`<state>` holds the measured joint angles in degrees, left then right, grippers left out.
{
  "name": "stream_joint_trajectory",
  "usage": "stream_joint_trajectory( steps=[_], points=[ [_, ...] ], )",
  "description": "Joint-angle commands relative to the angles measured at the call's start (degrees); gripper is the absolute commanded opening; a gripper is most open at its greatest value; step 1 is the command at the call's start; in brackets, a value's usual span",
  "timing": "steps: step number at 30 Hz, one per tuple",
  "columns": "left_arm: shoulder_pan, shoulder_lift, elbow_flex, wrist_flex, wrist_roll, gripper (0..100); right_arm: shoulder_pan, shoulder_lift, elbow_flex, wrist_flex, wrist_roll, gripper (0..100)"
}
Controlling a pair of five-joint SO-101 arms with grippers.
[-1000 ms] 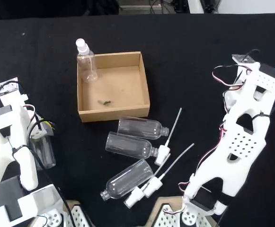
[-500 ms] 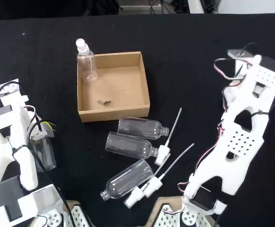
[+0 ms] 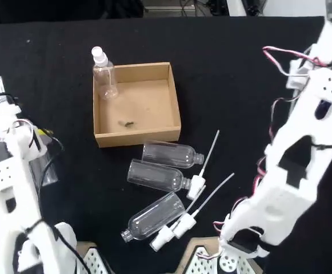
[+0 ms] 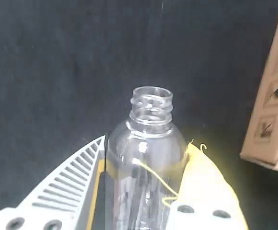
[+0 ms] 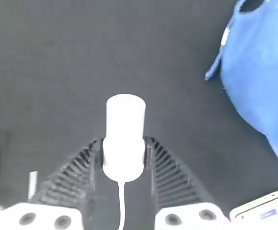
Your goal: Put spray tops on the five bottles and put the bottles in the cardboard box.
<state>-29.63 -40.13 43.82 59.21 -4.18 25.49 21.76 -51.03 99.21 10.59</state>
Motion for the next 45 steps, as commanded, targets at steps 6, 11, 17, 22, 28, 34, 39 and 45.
stream_joint_trajectory(
  steps=[6, 11, 17, 22, 28, 34, 39, 45],
  points=[
    [7.0, -12.0, 0.7, -4.9, 0.6, 3, -11.7, -28.2, 16.1, 0.5, -7.8, 1.0],
    [10.1, -20.4, 7.8, -7.6, 0.6, 3, -18.0, -41.7, 31.0, -8.4, -9.9, 1.0],
    [16.1, -32.5, 12.0, -12.5, 0.4, 3, -24.1, -51.2, 41.4, -19.3, -10.6, 1.0],
    [25.6, -39.3, 12.5, -12.7, 0.4, 3, -27.4, -54.7, 41.6, -25.6, -20.5, 1.1],
    [31.3, -46.9, 17.8, -12.7, 0.6, 3, -35.2, -56.8, 42.1, -34.5, -28.2, 1.1],
    [33.4, -58.2, 28.9, -22.2, 0.6, 3, -45.4, -56.8, 42.1, -41.6, -27.8, 1.1],
    [33.5, -64.8, 40.0, -30.3, 0.6, 3, -48.9, -56.7, 42.1, -48.4, -27.8, 1.1],
    [33.5, -64.1, 42.9, -34.8, 0.6, 3, -53.4, -56.7, 43.1, -50.2, -27.7, 1.1]
  ],
)
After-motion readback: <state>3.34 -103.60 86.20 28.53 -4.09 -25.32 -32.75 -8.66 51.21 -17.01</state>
